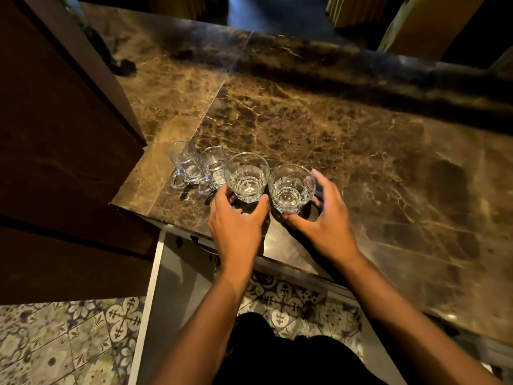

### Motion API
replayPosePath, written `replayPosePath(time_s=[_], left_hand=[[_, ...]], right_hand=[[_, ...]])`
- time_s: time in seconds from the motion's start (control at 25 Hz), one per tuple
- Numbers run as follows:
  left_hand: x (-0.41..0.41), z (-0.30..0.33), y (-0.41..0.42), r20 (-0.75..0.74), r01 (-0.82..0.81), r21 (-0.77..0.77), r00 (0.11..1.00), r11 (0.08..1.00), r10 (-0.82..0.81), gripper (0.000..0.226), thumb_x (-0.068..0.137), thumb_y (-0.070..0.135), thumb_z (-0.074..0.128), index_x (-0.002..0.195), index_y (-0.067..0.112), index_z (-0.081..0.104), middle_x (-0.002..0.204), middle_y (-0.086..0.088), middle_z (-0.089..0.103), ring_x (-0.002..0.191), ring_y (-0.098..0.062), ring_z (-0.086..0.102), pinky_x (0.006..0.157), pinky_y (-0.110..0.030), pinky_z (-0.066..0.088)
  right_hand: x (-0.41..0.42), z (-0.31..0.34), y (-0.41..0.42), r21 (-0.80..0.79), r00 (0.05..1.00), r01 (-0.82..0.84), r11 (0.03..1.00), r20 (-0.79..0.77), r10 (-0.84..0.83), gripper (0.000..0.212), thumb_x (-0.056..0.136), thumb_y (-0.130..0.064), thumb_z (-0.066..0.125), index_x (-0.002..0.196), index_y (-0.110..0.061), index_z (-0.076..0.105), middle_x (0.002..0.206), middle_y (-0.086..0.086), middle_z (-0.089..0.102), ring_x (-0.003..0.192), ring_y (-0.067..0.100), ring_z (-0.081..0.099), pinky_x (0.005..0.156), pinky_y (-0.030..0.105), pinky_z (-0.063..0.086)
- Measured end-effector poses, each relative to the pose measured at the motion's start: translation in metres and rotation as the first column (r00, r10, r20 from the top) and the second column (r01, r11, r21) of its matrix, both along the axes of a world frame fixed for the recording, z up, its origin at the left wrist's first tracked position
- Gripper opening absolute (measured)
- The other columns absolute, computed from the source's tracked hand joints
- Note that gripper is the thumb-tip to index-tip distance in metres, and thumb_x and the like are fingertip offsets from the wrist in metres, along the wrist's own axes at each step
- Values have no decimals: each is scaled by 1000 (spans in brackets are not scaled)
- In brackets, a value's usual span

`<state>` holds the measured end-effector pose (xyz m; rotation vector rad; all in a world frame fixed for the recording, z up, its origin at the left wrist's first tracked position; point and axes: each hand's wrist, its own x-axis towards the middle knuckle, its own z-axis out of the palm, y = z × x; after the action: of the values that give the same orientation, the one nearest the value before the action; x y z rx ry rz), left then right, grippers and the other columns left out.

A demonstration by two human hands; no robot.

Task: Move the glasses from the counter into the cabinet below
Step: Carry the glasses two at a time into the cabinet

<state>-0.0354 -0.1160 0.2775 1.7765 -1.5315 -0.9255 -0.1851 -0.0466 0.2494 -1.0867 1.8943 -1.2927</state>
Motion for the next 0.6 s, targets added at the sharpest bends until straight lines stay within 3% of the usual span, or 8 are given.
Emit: replayPosePath(time_s=[0.12, 0.24, 0.48, 0.6], left_hand=[[-6, 2, -1, 35, -27, 8, 999, 1000, 26, 92, 75, 58, 76, 150, 23, 37, 132, 3, 59, 119, -19, 59, 106, -45, 46], [-10, 2, -1, -10, -54, -9, 998, 998, 54, 86, 75, 52, 79, 146, 24, 40, 125, 4, 63, 114, -19, 61, 104, -44, 48], [-18, -2, -3, 7, -93, -71, 996, 993, 94, 84, 75, 48, 81, 145, 19, 44, 134, 3, 57, 123, -16, 53, 101, -30, 41], [-20, -5, -5, 9, -71, -85, 997, 994, 72, 81, 75, 48, 81, 143, 20, 46, 135, 5, 53, 115, -6, 48, 91, -19, 37]], right_hand=[[-4, 0, -5, -16, 998, -60, 998, 18, 60, 102, 67, -46, 89, 150, -41, 31, 148, -16, 45, 133, -9, 44, 111, 22, 42], [-10, -6, -11, -44, 994, -97, 994, 37, 99, 100, 66, -44, 92, 148, -42, 35, 146, -16, 48, 133, -3, 49, 110, 34, 47], [-13, -12, -17, -74, 992, -118, 990, 36, 121, 94, 66, -48, 92, 144, -47, 39, 138, -19, 56, 125, 1, 59, 100, 32, 54], [-16, -14, -15, -79, 993, -98, 992, 60, 102, 91, 66, -46, 93, 142, -42, 44, 137, -13, 59, 123, 8, 61, 98, 36, 56]])
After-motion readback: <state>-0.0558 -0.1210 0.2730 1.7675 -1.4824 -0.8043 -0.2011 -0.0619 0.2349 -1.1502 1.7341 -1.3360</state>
